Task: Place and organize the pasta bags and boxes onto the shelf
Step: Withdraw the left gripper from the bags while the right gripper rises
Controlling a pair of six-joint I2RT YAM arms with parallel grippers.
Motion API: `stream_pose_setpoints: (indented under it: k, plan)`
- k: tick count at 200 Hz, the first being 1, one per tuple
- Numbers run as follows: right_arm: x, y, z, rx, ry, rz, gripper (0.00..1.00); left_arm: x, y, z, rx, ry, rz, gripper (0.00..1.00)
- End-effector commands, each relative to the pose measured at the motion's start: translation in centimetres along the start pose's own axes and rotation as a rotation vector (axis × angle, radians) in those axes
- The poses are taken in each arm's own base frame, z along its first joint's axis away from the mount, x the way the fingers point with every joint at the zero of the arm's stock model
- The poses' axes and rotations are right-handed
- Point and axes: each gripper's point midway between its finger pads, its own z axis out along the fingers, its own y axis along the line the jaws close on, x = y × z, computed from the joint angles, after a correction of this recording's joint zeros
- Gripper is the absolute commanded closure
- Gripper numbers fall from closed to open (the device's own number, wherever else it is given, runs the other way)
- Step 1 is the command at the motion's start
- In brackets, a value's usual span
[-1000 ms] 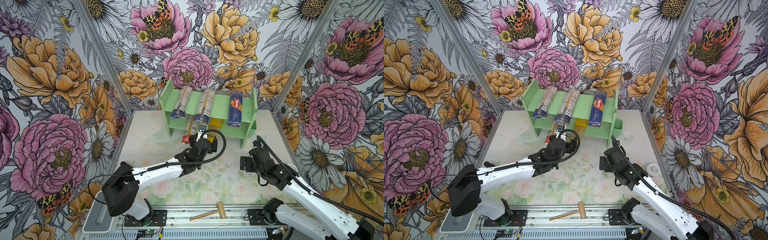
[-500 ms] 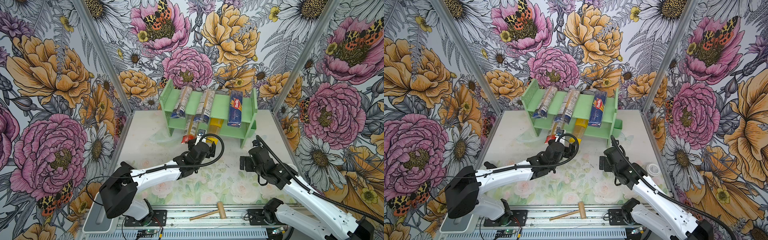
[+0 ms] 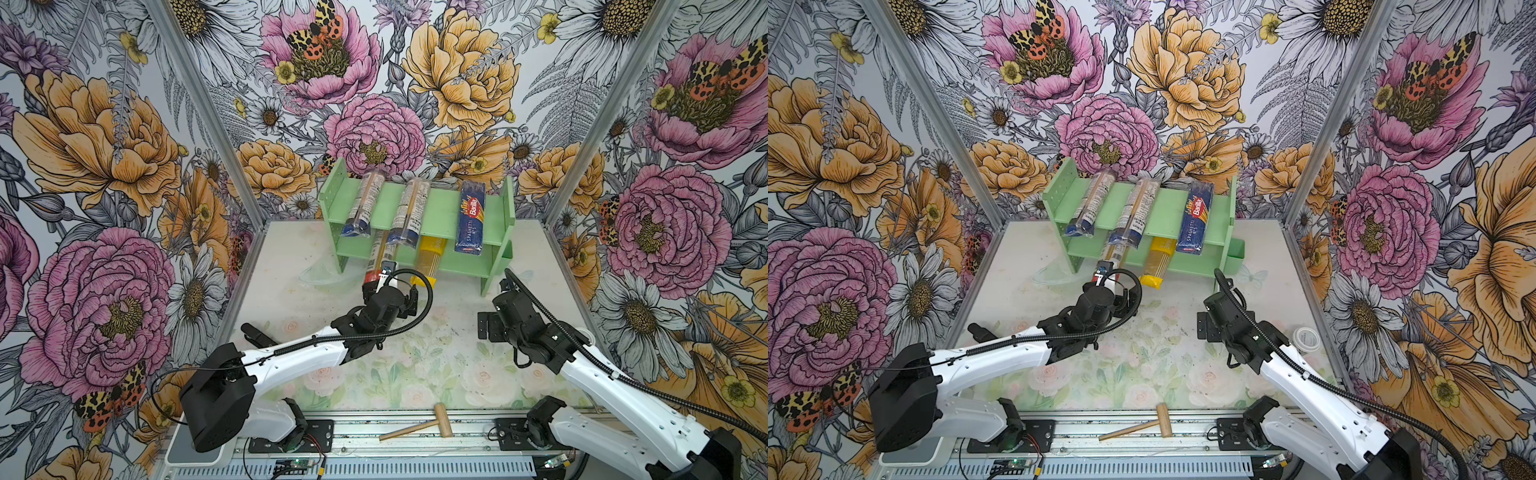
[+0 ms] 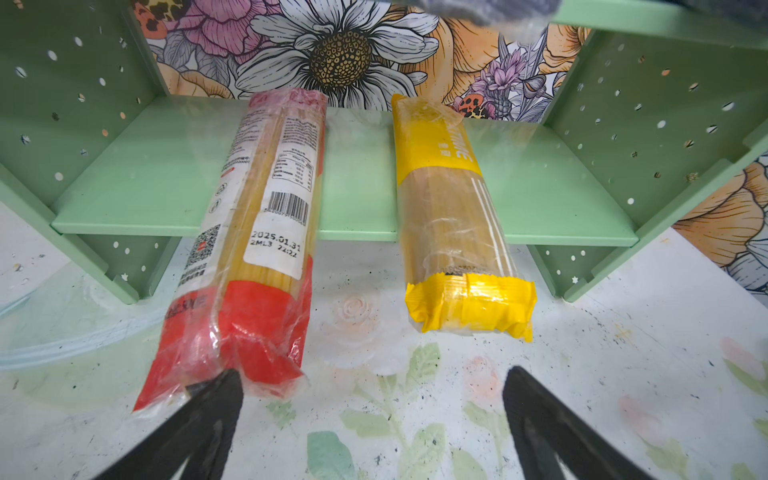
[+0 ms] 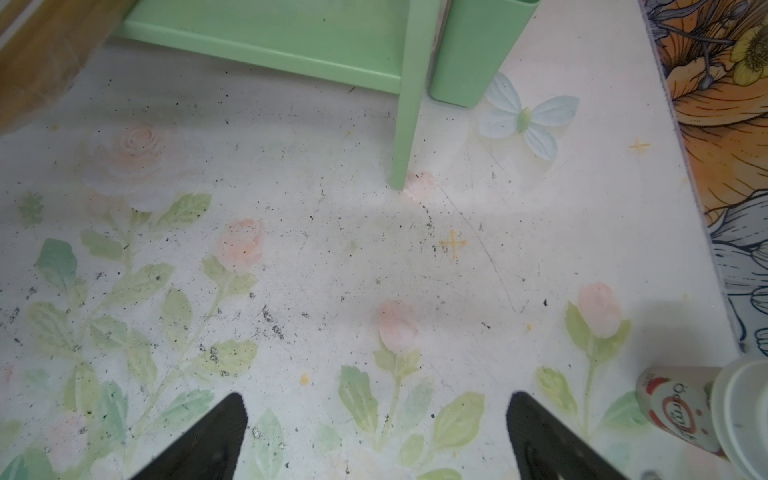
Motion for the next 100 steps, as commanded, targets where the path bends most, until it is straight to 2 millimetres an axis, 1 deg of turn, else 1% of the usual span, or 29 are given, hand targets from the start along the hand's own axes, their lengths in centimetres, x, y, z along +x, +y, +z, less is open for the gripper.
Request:
stream_pose_setpoints:
  k: [1, 26, 70, 100]
  plan:
    - [-1.8, 0.0, -0.7, 0.003, -0.043, -0.01, 0.0, -0.1, 1.3, -0.4, -0.012, 0.0, -0.022, 0.01]
    - [-2.0, 0.0, -0.6, 0.005, -0.044, -0.021, 0.0, -0.3, 2.2, -0.5, -0.024, -0.003, -0.025, 0.01]
    - [-2.0, 0.8, 0.2, -0.055, -0.035, -0.011, 0.0, -0.9, 3.3, -0.5, -0.039, -0.011, -0.017, 0.01]
    - [-2.2, 0.8, 0.6, -0.076, -0.031, -0.006, 0.0, -1.0, 4.0, -0.6, -0.049, -0.015, -0.017, 0.01]
